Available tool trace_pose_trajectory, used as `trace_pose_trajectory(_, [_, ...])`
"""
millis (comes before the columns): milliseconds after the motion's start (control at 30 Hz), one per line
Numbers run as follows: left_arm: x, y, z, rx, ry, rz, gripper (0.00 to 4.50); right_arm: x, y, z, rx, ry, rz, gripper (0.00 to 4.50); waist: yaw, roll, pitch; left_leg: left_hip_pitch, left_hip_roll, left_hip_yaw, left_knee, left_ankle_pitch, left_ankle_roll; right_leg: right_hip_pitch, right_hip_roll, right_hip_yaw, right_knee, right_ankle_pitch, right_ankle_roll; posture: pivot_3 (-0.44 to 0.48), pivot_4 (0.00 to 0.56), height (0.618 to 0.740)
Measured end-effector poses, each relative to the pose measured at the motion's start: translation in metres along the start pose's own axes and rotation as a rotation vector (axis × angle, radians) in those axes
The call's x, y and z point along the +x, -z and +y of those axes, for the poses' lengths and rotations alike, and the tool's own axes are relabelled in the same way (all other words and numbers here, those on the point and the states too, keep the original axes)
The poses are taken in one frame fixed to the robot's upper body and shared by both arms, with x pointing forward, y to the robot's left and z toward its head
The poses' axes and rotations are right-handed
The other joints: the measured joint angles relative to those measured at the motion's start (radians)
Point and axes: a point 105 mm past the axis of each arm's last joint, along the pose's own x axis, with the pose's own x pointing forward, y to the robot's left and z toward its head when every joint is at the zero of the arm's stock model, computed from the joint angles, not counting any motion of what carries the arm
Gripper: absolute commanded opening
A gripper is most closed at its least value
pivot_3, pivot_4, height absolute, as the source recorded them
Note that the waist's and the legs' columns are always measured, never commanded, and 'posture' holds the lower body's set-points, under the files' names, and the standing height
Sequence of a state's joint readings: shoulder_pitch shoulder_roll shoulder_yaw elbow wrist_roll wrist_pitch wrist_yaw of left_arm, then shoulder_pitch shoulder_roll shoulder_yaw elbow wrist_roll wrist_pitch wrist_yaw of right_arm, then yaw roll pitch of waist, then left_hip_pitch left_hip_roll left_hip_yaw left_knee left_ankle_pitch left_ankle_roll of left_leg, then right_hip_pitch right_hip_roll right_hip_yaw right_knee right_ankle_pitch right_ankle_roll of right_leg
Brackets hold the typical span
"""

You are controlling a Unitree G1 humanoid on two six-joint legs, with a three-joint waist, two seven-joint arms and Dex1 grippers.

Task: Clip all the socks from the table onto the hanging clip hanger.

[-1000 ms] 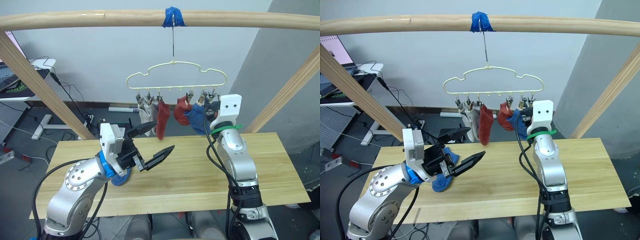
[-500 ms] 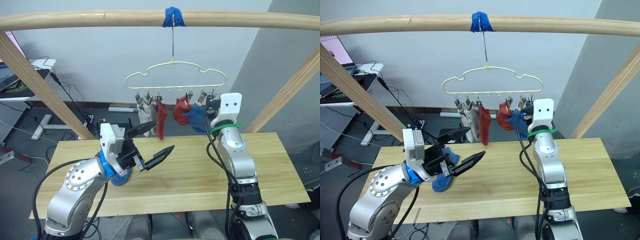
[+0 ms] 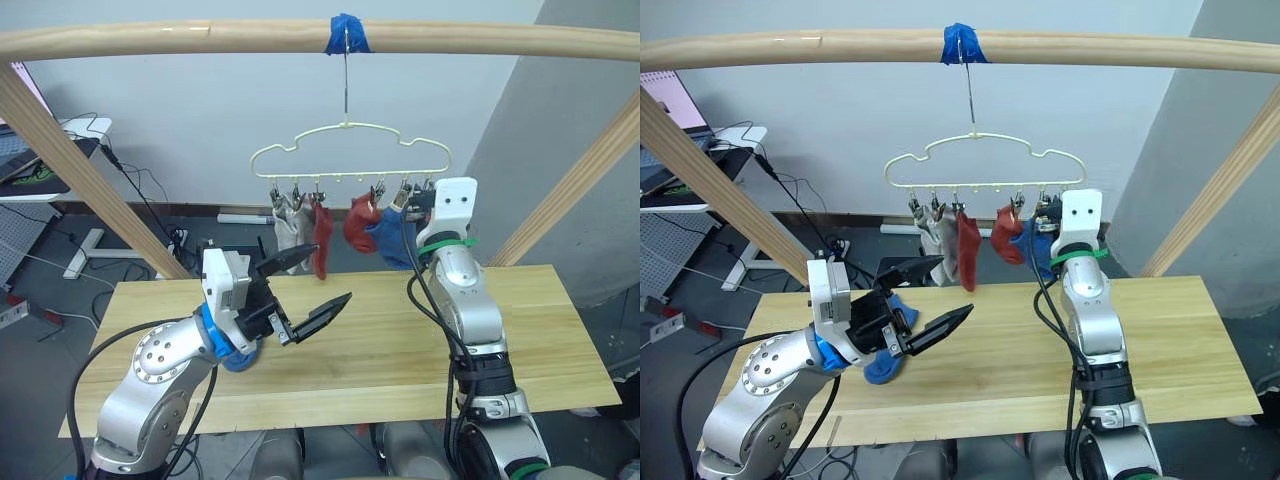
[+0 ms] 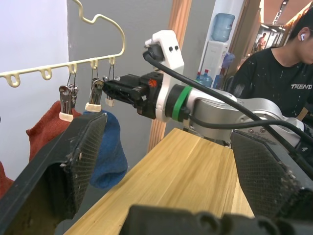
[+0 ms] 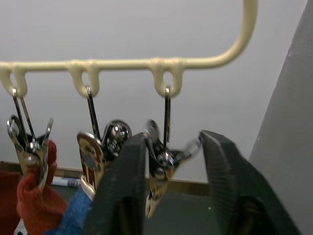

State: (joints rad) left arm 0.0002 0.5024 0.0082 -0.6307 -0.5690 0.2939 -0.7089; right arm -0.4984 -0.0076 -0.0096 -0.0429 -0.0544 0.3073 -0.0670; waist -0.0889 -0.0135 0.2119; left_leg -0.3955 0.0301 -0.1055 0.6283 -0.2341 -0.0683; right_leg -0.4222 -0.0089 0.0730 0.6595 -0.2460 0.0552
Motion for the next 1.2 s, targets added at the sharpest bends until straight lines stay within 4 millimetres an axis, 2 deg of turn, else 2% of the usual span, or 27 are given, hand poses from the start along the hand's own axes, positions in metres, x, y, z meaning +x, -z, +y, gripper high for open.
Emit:
trace_pose_trajectory(133, [0.0,0.0,0.0,0.0,-0.001,0.0,4.5,0.001,-0.002,0.001,0.01,-0.002,-0.011,0.06,0.0,0.0,0.0,0.0,0.0,0.0,0.0,0.0,0.0,0.0,0.0,0.0,0.0,0.001,0.001,-0.053,0.185,0.74])
trace_pose_trajectory(400, [0.0,0.0,0.001,0.0,-0.011,0.001,4.5,0.001,-0.002,-0.001,-0.003,-0.02,-0.012,0.01,0.0,0.0,0.0,0.0,0.0,0.0,0.0,0.0,0.0,0.0,0.0,0.0,0.0,0.0,0.001,-0.063,0.184,0.74])
trace_pose_trajectory(533, [-0.001,0.007,0.007,0.01,-0.052,0.035,4.5,0.0,0.002,-0.013,-0.002,-0.158,0.045,0.01,0.001,0.0,0.0,0.0,0.0,0.0,0.0,0.0,0.0,0.0,0.0,0.0,0.0,0.0,0.001,-0.073,0.182,0.74])
trace_pose_trajectory(667, [-0.013,0.035,0.024,-0.022,-0.157,0.144,4.5,-0.001,-0.008,-0.029,0.031,-0.286,0.104,0.01,0.001,0.0,0.0,0.0,0.0,0.0,0.0,0.0,0.0,0.0,0.0,0.0,0.0,0.0,0.0,-0.091,0.179,0.74])
trace_pose_trajectory(767, [-0.025,0.06,0.041,-0.048,-0.228,0.249,4.5,-0.005,-0.009,-0.029,0.111,-0.43,0.22,0.01,-0.001,0.0,0.0,0.001,0.0,0.0,0.0,0.0,0.0,0.0,0.0,0.0,0.001,0.0,-0.001,-0.11,0.175,0.74])
trace_pose_trajectory(900, [-0.066,0.111,0.077,-0.004,-0.316,0.514,4.5,-0.015,-0.022,-0.028,0.305,-0.6,0.374,0.01,-0.003,0.0,0.0,0.0,0.0,0.0,0.0,0.0,0.0,0.0,0.001,0.0,0.001,-0.001,-0.002,-0.121,0.173,0.74])
trace_pose_trajectory(967, [-0.078,0.123,0.09,0.049,-0.335,0.585,4.5,-0.021,-0.023,-0.022,0.387,-0.654,0.433,0.01,-0.005,0.0,0.0,-0.001,0.0,0.0,0.0,0.0,0.0,-0.001,0.001,-0.001,0.001,0.0,0.0,-0.121,0.173,0.74])
trace_pose_trajectory(1067, [-0.082,0.129,0.102,0.105,-0.341,0.619,4.5,-0.03,-0.017,-0.012,0.462,-0.707,0.509,0.01,-0.007,0.0,0.0,-0.002,0.0,0.0,0.0,0.0,0.0,-0.002,0.0,-0.001,-0.001,0.001,0.001,-0.125,0.176,0.74])
trace_pose_trajectory(1200, [-0.094,0.146,0.114,0.073,-0.389,0.682,4.5,-0.037,-0.016,-0.007,0.533,-0.732,0.554,0.01,-0.011,0.0,0.0,-0.004,0.0,0.0,0.0,0.0,0.0,-0.003,0.0,-0.001,0.0,0.001,0.0,-0.133,0.182,0.74])
